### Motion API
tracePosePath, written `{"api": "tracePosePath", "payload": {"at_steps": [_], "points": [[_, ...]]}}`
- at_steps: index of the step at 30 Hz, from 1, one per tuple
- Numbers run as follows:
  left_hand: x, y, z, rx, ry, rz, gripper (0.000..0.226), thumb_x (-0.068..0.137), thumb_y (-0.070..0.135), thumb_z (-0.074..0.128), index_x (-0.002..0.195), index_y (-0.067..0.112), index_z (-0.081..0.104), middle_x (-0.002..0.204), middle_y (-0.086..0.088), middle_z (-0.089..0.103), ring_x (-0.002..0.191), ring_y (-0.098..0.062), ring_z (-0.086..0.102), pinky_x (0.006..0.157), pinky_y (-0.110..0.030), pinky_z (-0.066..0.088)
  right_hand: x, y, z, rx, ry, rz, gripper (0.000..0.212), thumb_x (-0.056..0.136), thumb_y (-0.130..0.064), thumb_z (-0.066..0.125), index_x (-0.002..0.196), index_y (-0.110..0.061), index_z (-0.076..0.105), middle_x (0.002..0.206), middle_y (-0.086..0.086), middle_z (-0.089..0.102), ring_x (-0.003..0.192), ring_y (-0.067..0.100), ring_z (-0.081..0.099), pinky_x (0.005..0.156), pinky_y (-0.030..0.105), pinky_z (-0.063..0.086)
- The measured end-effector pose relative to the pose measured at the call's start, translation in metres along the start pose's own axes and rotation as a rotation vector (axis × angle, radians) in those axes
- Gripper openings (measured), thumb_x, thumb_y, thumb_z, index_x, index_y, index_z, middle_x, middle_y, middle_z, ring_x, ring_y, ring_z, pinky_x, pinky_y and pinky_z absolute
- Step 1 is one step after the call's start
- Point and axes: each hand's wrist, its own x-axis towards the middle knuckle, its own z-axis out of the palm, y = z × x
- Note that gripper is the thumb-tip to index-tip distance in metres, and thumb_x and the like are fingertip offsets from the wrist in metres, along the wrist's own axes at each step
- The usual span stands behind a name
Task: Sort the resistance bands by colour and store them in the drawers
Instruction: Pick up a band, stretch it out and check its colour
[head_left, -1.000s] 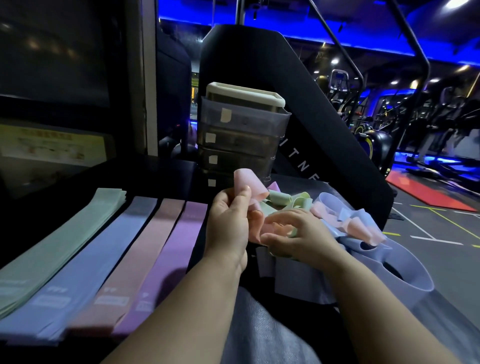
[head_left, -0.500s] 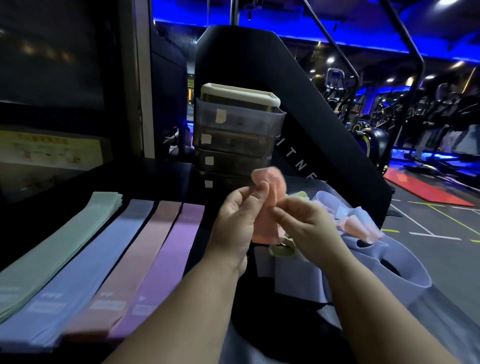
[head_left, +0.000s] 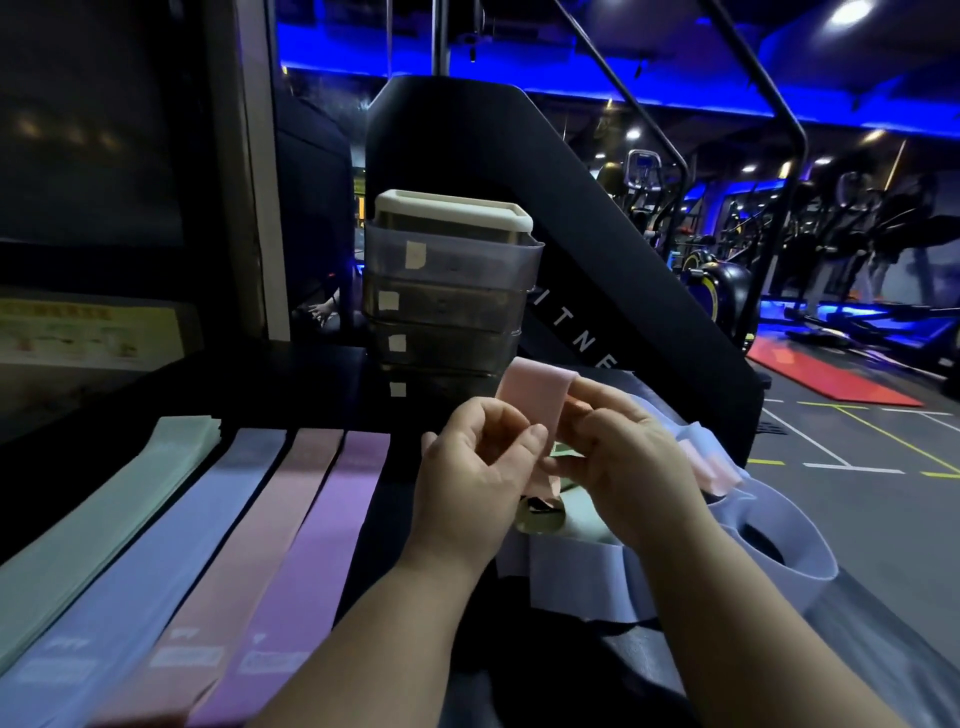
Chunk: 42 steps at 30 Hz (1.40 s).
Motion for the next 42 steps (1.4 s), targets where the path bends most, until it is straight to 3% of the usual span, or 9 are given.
{"api": "tracePosePath", "payload": {"at_steps": [3,7,11,15,23,28,36,39,42], "points": [[-0.002,0.003,0.001,0.047,0.021,0.056,0.036,0.065,0.064,0.065,0.091,0.04,0.059,0.085,0.015,0.069,0.097,-0.028,0.063,0.083,-0.05,0.053,-0.001,0.002,0.003,-0.004,-0.057,-0.059,0.039,0.082,0.008,0.053,0.108,-0.014,0.073,0.108,0.018,0.072,0.098,0.032,0.07,0.081,0.039,0.057],[-0.003,0.002,-0.001,0.126,0.036,0.053,0.046,0.059,0.068,0.063,0.095,0.041,0.055,0.095,0.018,0.065,0.102,-0.019,0.06,0.084,-0.044,0.054,-0.002,0.0,0.002,-0.077,-0.037,-0.076,0.042,0.084,0.009,0.06,0.099,-0.025,0.076,0.1,0.008,0.075,0.077,0.026,0.059,0.058,0.022,0.051],[0.0,-0.001,-0.002,0.095,-0.025,0.029,0.044,0.058,0.058,0.072,0.097,0.042,0.058,0.1,0.014,0.067,0.106,-0.02,0.06,0.086,-0.047,0.054,-0.004,-0.002,0.003,-0.031,-0.052,-0.075,0.033,0.08,0.003,0.066,0.106,-0.017,0.072,0.097,0.014,0.074,0.076,0.032,0.066,0.063,0.037,0.056],[0.0,-0.002,-0.002,0.071,-0.058,0.027,0.03,0.064,0.049,0.066,0.092,0.042,0.062,0.088,0.016,0.069,0.102,-0.028,0.06,0.084,-0.052,0.054,-0.008,-0.006,0.006,-0.06,0.019,-0.09,0.025,0.088,0.007,0.058,0.097,-0.014,0.068,0.076,0.002,0.074,0.061,0.015,0.069,0.046,0.027,0.054],[-0.001,0.002,-0.001,0.134,-0.018,0.098,0.028,0.074,0.058,0.054,0.092,0.039,0.063,0.088,0.015,0.07,0.102,-0.028,0.06,0.084,-0.049,0.052,-0.005,-0.004,0.0,-0.224,0.016,-0.171,0.015,0.089,-0.006,0.063,0.093,-0.013,0.076,0.094,0.015,0.074,0.088,0.026,0.07,0.078,0.038,0.058],[0.001,0.011,-0.006,-0.193,0.03,-0.007,0.01,0.09,0.02,0.056,0.083,0.024,0.061,0.084,0.006,0.071,0.082,-0.009,0.066,0.071,-0.02,0.051,0.005,-0.005,-0.018,-0.128,0.161,-0.143,0.028,0.094,0.003,0.049,0.082,-0.011,0.07,0.072,0.004,0.067,0.067,0.016,0.06,0.066,0.03,0.049],[0.012,0.011,-0.018,-0.488,0.231,-0.2,0.02,0.095,0.005,0.045,0.082,0.015,0.058,0.085,-0.016,0.064,0.079,-0.024,0.059,0.071,-0.034,0.045,0.014,-0.015,-0.063,0.115,0.371,-0.053,0.035,0.095,-0.007,0.037,0.121,0.004,0.059,0.1,0.018,0.063,0.089,0.025,0.062,0.077,0.033,0.051],[0.013,0.013,-0.02,-0.584,0.287,-0.25,0.022,0.094,0.007,0.045,0.078,0.017,0.057,0.073,-0.004,0.061,0.07,-0.016,0.058,0.066,-0.03,0.042,0.014,-0.02,-0.071,0.245,0.418,-0.042,0.027,0.095,-0.01,0.04,0.103,-0.005,0.065,0.082,0.008,0.068,0.081,0.022,0.065,0.079,0.034,0.05],[0.013,0.016,-0.02,-0.639,0.295,-0.285,0.017,0.091,0.011,0.052,0.076,0.017,0.058,0.071,0.0,0.059,0.069,-0.015,0.056,0.063,-0.029,0.042,0.013,-0.024,-0.074,0.405,0.401,-0.036,0.024,0.094,-0.009,0.04,0.084,-0.007,0.061,0.069,0.002,0.062,0.065,0.013,0.062,0.059,0.022,0.054]]}}
